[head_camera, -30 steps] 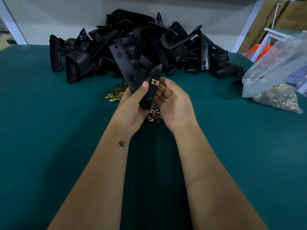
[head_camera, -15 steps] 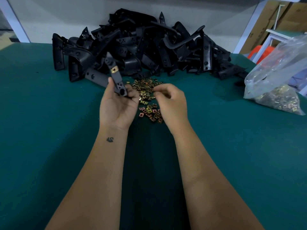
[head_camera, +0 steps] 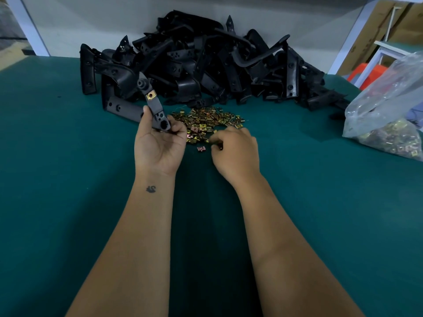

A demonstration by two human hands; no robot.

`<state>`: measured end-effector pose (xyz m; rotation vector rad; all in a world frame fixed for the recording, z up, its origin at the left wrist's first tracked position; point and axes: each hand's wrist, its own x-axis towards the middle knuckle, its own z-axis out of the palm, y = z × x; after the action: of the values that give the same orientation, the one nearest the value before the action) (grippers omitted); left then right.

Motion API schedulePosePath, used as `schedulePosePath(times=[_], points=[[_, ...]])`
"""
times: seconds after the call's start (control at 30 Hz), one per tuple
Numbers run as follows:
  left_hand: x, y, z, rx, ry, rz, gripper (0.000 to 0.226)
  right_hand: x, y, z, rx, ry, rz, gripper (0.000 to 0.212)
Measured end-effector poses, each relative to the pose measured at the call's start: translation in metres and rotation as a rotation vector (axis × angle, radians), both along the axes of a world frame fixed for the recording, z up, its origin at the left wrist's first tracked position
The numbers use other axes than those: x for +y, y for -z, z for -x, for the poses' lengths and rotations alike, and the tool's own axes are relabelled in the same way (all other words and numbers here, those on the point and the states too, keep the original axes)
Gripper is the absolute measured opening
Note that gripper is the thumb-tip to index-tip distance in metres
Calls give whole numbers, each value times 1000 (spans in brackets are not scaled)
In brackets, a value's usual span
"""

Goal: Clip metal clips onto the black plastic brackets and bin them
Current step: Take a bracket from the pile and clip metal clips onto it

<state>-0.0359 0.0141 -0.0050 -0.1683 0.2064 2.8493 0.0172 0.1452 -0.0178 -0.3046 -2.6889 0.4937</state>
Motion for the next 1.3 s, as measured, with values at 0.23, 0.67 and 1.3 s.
schedulePosePath(times=[0.23,0.67,1.3], points=[[4,2,1,23,15,95,17,-7,-3,-4,105,-47,-11,20],[11,2,-1,77,45,215,17,-12,-7,-2,223,-119,595,21],[19,-1,-7,96,111,362,14,-5,-21,-6,393,-194,1332,18]])
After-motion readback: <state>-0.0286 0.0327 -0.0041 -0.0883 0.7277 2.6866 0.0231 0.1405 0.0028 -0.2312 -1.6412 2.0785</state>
